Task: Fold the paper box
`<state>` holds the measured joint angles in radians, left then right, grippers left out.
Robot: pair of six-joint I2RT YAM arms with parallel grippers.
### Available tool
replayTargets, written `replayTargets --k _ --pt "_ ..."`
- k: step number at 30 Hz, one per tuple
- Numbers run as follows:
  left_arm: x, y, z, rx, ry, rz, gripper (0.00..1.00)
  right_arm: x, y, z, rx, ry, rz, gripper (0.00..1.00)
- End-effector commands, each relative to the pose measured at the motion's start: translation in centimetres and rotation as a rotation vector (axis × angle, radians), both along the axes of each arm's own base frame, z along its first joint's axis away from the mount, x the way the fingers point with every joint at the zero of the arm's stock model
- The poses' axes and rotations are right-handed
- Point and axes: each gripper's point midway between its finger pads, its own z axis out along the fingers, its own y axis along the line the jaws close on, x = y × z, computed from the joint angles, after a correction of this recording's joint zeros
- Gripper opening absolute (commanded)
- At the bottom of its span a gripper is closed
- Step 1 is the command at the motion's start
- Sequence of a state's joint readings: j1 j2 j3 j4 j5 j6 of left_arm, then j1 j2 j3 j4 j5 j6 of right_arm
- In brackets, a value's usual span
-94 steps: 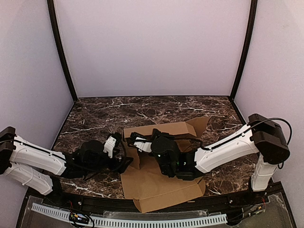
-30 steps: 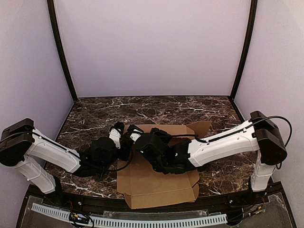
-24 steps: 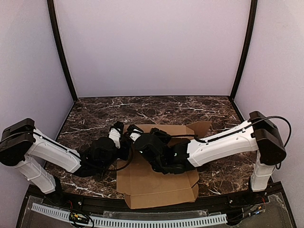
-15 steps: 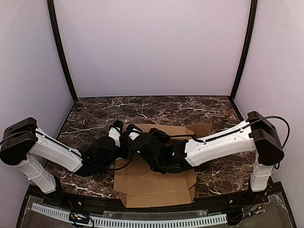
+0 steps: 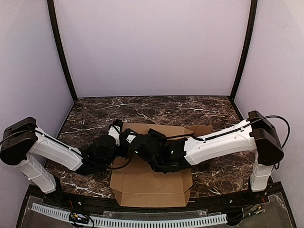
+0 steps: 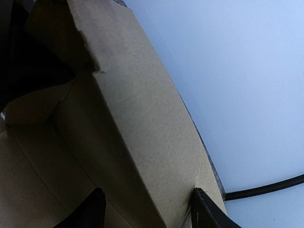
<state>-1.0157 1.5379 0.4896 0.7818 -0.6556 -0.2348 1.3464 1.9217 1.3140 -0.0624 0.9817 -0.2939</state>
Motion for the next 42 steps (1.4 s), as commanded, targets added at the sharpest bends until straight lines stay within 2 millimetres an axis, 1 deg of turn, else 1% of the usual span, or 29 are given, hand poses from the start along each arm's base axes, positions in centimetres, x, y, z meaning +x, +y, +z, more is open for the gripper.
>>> replayTargets --k 1,3,5,8,12,16,18,20,23,25,28,31,34,37,38,40,42 --pt "-1.3 -4.0 4.5 -0.131 -0.058 -0.172 0.01 -5.5 2.5 -4.0 -0.030 0.257 0.260 0.71" --pt "-1.4 -4.0 4.4 -0.121 -0.059 -0.179 0.01 -6.2 2.2 -3.1 -0.015 0.291 0.289 0.81" --pt "-1.6 -4.2 4.3 -0.104 -0.057 -0.199 0.01 -7.2 1.7 -2.3 -0.001 0.337 0.329 0.88" --pt "-2.0 -4.6 4.4 -0.082 -0.055 -0.240 0.01 -8.8 0.7 -0.5 0.037 0.404 0.392 0.95" --pt "-2.6 -5.3 4.2 -0.036 -0.054 -0.305 0.01 -10.5 -0.8 3.1 0.129 0.497 0.475 0.98" --pt "-3.3 -6.0 3.3 0.006 -0.035 -0.373 0.01 -12.0 -2.4 7.0 0.217 0.572 0.550 0.97" --pt "-3.5 -6.3 3.0 0.012 -0.031 -0.400 0.01 -11.7 -3.2 8.8 0.281 0.585 0.553 0.95" --pt "-3.9 -6.9 2.7 0.025 -0.029 -0.436 0.01 -11.1 -4.0 10.2 0.344 0.620 0.548 0.92" --pt "-4.5 -8.3 2.0 0.050 -0.016 -0.521 0.01 -10.2 -4.9 11.6 0.407 0.636 0.542 0.85" --pt "-4.7 -9.1 1.5 0.059 -0.005 -0.555 0.01 -9.5 -5.1 11.7 0.436 0.644 0.533 0.76" --pt "-5.3 -10.4 1.2 0.095 -0.042 -0.643 0.01 -7.7 -5.2 11.0 0.457 0.665 0.480 0.60" --pt "-5.7 -11.3 0.9 0.109 -0.049 -0.696 0.01 -6.4 -5.3 10.4 0.488 0.671 0.453 0.51" --pt "-5.9 -12.1 0.4 0.139 -0.059 -0.740 0.01 -5.7 -5.1 9.9 0.507 0.674 0.448 0.38" --pt "-5.6 -12.7 0.3 0.150 -0.070 -0.752 0.01 -4.7 -5.0 8.9 0.520 0.667 0.422 0.21" --pt "-5.5 -13.0 0.2 0.154 -0.077 -0.759 0.01 -4.3 -5.1 8.6 0.527 0.663 0.410 0.18" --pt "-5.9 -13.7 0.3 0.153 -0.093 -0.799 0.01 -3.8 -5.1 8.0 0.538 0.665 0.400 0.08" --pt "-5.6 -14.0 0.3 0.158 -0.106 -0.797 0.01 -3.5 -5.2 7.6 0.549 0.664 0.390 0.00"
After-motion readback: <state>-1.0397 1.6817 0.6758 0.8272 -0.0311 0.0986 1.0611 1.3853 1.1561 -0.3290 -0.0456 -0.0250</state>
